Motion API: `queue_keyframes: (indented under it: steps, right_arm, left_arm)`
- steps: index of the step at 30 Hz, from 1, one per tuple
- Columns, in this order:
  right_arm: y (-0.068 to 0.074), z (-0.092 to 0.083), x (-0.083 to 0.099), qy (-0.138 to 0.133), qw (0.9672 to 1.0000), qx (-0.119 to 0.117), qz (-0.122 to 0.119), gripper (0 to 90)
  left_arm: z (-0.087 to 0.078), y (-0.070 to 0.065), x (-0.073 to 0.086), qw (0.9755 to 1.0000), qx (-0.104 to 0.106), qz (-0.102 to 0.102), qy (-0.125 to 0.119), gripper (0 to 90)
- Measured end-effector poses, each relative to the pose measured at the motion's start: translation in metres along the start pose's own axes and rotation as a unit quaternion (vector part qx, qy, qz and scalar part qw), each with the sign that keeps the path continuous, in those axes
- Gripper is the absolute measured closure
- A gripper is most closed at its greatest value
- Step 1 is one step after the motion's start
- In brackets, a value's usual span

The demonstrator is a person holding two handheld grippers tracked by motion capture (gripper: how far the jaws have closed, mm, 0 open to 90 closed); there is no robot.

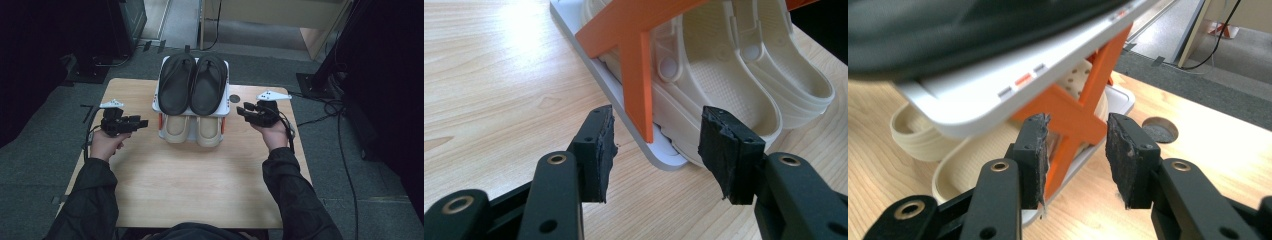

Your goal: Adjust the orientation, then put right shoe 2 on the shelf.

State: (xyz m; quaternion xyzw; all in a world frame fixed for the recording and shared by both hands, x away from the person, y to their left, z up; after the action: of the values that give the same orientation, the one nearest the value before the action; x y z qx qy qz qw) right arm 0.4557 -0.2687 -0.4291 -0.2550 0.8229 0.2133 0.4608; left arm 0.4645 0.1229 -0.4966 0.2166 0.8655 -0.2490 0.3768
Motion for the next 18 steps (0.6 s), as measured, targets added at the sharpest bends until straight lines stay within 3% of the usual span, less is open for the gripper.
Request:
queue_keyframes:
  steps: [4,7,12,15,18]
  right_arm:
    - [-0.001,0.001,0.014,0.011,0.9999,-0.004,0.012,60.3]
    - [-0.001,0.001,0.024,0.013,0.9999,-0.004,0.006,59.6]
    - [-0.002,-0.001,0.038,0.023,0.9996,-0.006,0.013,56.1]
    - [-0.002,-0.002,0.048,0.018,0.9998,0.001,0.0,55.9]
    - [-0.003,-0.001,0.062,0.025,0.9997,0.0,0.008,55.3]
  left_arm:
    - [-0.001,0.002,0.001,1.0,-0.003,-0.004,0.0,48.0]
    - [0.0,0.001,0.001,1.0,-0.006,0.001,0.001,47.9]
    - [0.004,-0.001,0.004,0.9998,-0.008,0.015,0.009,47.0]
    - [0.007,-0.001,0.007,0.9996,-0.007,0.022,0.014,47.0]
    - [0.009,-0.003,0.01,0.9993,-0.006,0.034,0.016,47.2]
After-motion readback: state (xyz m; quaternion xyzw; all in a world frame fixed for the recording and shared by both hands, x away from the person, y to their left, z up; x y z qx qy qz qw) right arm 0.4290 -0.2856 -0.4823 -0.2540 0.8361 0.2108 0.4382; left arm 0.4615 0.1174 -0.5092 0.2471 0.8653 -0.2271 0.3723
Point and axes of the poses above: each handheld gripper's, and its own axes: z roughly forward along the jaws, x roughly out of its underside, y roughly to its left, the point moved 8 cm from there along z, roughly forward along the jaws, and after that the axes turned 4 degrees about -x, right-handed, at the moved point
